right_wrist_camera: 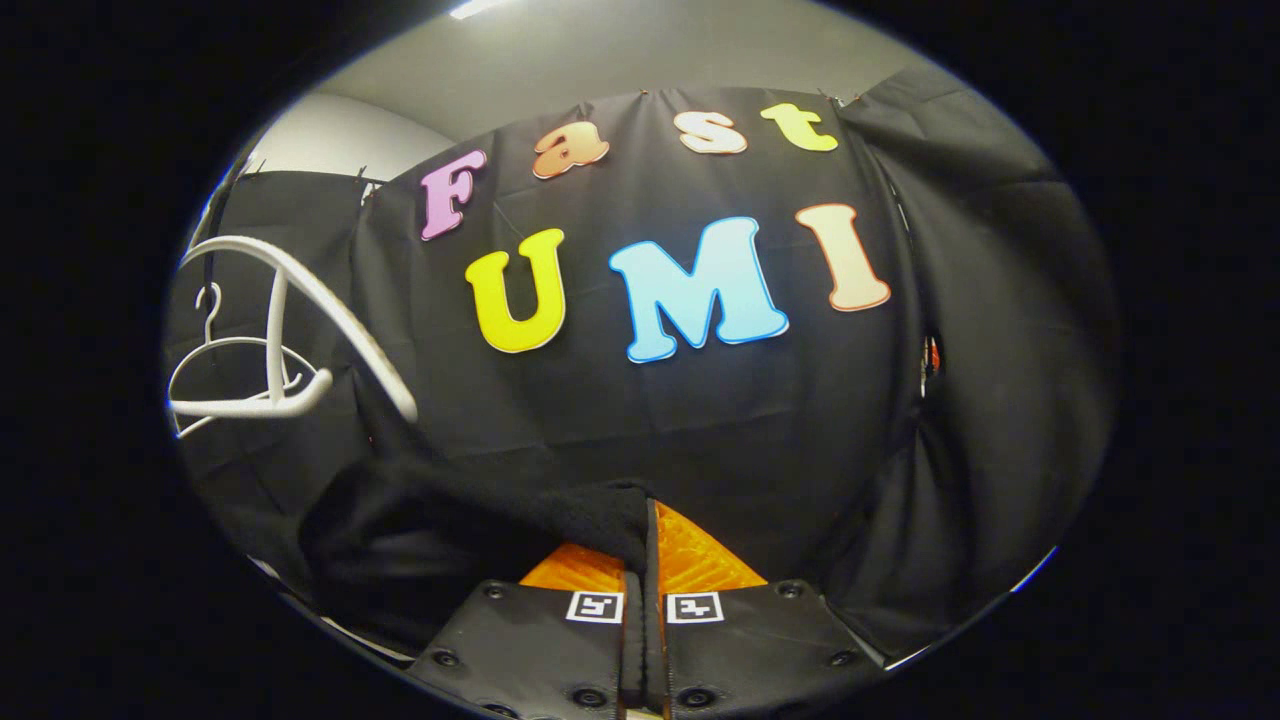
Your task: Grasp the clothes on the hanger with both hands and then place them into the laundry hamper below.
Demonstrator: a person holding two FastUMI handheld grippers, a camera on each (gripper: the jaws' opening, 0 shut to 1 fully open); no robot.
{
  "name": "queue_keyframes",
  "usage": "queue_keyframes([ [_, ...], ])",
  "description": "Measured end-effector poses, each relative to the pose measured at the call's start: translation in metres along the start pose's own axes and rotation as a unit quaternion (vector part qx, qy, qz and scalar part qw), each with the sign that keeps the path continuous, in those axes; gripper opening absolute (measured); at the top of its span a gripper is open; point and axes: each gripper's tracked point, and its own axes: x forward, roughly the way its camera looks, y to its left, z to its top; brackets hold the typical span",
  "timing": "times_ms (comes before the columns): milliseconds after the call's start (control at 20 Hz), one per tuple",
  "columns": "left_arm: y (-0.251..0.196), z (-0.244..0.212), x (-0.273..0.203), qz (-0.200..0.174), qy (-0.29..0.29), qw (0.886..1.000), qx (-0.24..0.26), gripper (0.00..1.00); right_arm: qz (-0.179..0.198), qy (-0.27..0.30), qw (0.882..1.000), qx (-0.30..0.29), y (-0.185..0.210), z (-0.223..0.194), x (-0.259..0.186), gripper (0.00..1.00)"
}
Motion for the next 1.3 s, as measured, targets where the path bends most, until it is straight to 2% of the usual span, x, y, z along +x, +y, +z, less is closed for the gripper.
queue_keyframes([
  [200,0.0,-0.013,-0.018,-0.026,0.001,1.0,0.004,0.03,-0.031,0.008,0.999,-0.007,-0.013,-0.016,-0.034,0.02],
  [350,0.001,-0.024,-0.031,-0.042,0.003,0.998,0.048,0.03,-0.046,0.023,0.999,-0.007,-0.014,-0.031,-0.07,0.02],
  [550,-0.014,-0.039,-0.025,-0.09,0.015,0.993,0.076,0.04,-0.052,0.033,0.998,-0.012,-0.009,-0.047,-0.119,0.0],
  [750,-0.05,-0.059,-0.02,-0.141,0.021,0.987,0.073,0.05,-0.051,0.058,0.997,-0.018,0.002,-0.064,-0.154,0.0],
  [1000,-0.063,-0.093,-0.014,-0.185,0.047,0.98,0.054,0.05,-0.047,0.083,0.995,-0.016,0.027,-0.086,-0.176,0.0],
  [1300,-0.074,-0.164,0.0,-0.204,0.108,0.97,0.081,0.05,-0.071,0.149,0.986,0.011,0.028,-0.134,-0.197,0.02],
])
